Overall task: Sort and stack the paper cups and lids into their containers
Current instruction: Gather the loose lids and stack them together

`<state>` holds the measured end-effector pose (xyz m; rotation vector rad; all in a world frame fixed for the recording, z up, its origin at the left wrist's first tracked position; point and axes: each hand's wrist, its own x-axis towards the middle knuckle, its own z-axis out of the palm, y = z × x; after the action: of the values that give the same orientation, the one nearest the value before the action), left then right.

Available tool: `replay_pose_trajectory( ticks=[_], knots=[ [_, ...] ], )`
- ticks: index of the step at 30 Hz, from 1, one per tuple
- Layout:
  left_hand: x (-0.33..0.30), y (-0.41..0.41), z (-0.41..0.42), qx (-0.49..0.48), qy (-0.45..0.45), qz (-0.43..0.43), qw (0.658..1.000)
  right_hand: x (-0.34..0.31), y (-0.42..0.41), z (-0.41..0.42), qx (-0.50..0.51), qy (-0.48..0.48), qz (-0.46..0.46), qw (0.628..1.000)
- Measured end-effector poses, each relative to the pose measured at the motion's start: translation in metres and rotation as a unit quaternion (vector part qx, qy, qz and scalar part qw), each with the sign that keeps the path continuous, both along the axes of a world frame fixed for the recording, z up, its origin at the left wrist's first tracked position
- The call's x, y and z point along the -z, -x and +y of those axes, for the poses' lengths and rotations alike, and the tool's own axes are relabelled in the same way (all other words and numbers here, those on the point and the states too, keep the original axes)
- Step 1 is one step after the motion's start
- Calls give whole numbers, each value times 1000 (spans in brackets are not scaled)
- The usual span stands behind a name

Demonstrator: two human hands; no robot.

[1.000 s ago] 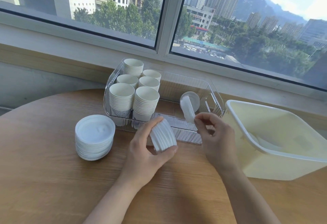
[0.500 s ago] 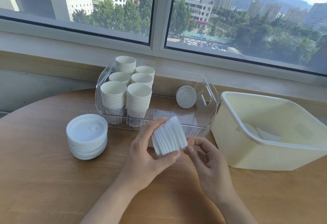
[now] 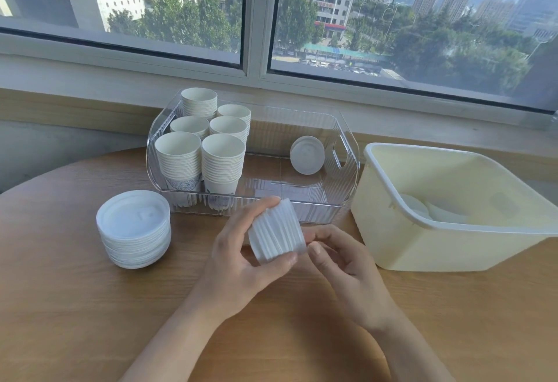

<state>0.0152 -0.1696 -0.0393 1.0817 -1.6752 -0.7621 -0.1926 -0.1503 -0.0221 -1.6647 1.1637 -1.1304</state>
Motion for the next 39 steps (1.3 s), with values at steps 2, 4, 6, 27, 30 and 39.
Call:
replay_pose_trajectory(
  ticks=[2,4,6,27,30,39],
  knots=[
    [0,2,1,11,0,-9,1000,0,-1,-1,23,-15,-35,999],
    [0,3,3,22,3,-23,999,1,-2,-3,25,-29,-44,998],
    [1,4,4,35,5,-34,999,2,-2,-5,-7,-64,-62,996],
    [-2,3,5,64,-10,-22,998,-2,4,-5,-8,-75,-82,994],
    [-4,5,6,75,-5,-29,997,-1,5,-6,-11,-83,-74,994],
    [-2,4,7,34,3,-23,999,-1,-7,-4,-19,-79,-86,993]
  ],
)
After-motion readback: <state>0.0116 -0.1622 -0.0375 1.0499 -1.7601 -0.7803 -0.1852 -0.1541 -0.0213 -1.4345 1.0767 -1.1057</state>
